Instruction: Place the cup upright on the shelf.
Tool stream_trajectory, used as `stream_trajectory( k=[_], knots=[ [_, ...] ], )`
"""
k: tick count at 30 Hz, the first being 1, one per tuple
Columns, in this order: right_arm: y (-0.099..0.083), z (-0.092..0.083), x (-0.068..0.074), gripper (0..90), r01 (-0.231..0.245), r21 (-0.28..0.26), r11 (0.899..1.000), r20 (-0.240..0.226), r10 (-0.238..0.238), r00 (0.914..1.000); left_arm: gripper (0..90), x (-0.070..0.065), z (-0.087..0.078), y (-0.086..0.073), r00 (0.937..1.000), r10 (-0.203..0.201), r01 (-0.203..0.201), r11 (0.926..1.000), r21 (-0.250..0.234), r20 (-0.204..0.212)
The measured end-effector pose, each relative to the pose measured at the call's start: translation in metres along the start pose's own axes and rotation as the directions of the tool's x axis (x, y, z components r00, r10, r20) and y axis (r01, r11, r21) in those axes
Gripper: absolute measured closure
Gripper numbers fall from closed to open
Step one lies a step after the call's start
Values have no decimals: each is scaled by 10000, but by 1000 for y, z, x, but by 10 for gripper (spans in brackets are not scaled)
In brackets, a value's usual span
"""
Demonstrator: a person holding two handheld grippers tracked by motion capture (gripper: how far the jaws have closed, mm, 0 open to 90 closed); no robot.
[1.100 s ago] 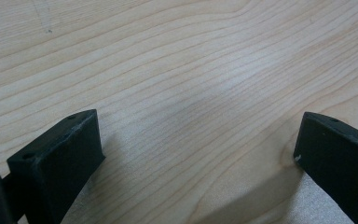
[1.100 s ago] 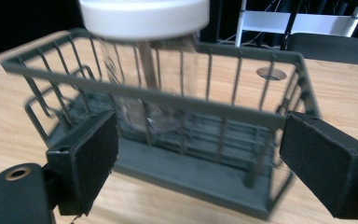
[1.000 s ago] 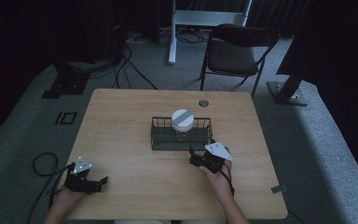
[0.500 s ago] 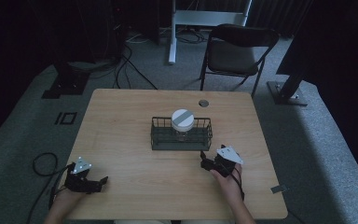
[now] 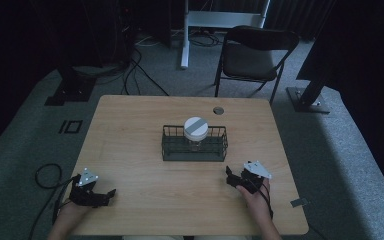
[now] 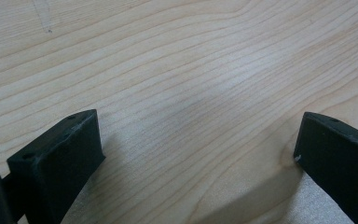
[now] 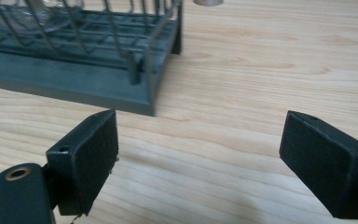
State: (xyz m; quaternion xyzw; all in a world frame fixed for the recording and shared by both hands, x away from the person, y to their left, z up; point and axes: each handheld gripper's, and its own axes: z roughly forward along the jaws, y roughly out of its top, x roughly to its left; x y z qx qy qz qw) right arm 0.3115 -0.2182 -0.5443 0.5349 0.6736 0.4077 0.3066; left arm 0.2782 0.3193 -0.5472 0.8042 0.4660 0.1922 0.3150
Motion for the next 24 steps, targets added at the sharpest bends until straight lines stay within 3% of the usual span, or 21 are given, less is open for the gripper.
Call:
stream_trajectory(
  k=[6, 10, 18, 24],
  knots=[
    [-4, -5, -12, 114, -35, 463, 9989, 12, 34, 10000, 12, 0, 0, 0, 10000, -33, 33, 10000, -19, -1],
    [-6, -9, -18, 115, 188, 693, 9974, -43, -186, 9998, 12, 0, 0, 0, 10000, -32, 32, 10000, -19, -2],
    [-9, -13, -23, 114, 705, 1201, 9903, -727, -621, 9954, 12, 0, 0, 0, 10000, -31, 31, 10000, -21, -1],
    [-10, -13, -26, 114, 836, 1509, 9850, -1039, -683, 9922, 12, 0, 0, 0, 10000, -32, 32, 10000, -21, -1]
  ],
)
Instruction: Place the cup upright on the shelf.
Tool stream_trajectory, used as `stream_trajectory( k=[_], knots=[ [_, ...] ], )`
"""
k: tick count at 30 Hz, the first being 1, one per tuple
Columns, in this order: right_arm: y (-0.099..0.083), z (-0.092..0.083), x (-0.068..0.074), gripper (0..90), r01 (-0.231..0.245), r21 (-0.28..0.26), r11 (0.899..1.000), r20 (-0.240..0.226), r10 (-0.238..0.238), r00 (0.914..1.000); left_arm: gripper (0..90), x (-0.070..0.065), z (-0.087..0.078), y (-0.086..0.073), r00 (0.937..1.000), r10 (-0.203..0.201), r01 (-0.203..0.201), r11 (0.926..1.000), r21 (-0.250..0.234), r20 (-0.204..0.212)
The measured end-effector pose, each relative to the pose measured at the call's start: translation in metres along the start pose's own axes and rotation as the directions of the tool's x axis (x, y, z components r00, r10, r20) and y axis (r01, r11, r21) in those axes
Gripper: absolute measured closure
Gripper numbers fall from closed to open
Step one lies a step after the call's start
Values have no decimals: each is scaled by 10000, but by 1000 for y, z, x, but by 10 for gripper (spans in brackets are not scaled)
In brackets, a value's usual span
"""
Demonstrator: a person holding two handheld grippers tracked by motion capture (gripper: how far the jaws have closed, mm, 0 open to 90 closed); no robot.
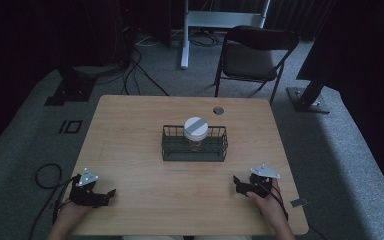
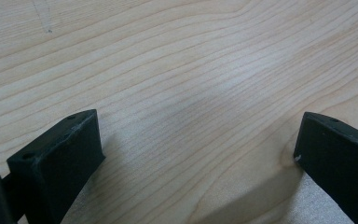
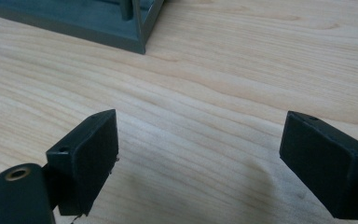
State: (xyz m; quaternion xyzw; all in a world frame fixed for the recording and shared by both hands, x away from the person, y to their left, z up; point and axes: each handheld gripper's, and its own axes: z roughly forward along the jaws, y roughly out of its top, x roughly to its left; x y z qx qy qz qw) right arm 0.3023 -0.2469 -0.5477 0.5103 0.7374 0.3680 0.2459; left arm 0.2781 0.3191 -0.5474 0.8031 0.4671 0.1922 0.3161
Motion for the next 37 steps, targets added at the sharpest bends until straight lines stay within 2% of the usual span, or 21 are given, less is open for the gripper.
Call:
stream_trajectory(
  k=[5, 11, 15, 17, 37],
  knots=[
    [0, 1, -1, 114, 85, 173, 9998, -167, -82, 9998, 12, 0, 0, 0, 10000, -4, 4, 10000, 0, -1],
    [0, 3, -5, 114, -375, 515, 9980, 35, 373, 9993, 12, 0, 0, 0, 10000, -1, 1, 10000, -2, -1],
    [1, 5, -5, 114, -366, 790, 9962, 219, 350, 9991, 12, 0, 0, 0, 10000, -2, 2, 10000, 2, 1],
    [1, 7, -3, 115, -154, 1031, 9945, 203, 134, 9997, 12, 0, 0, 0, 10000, -3, 3, 10000, 2, 0],
    [2, 8, -3, 110, -127, 1072, 9942, 210, 105, 9997, 12, 0, 0, 0, 10000, 0, 0, 10000, 0, -1]
  ],
)
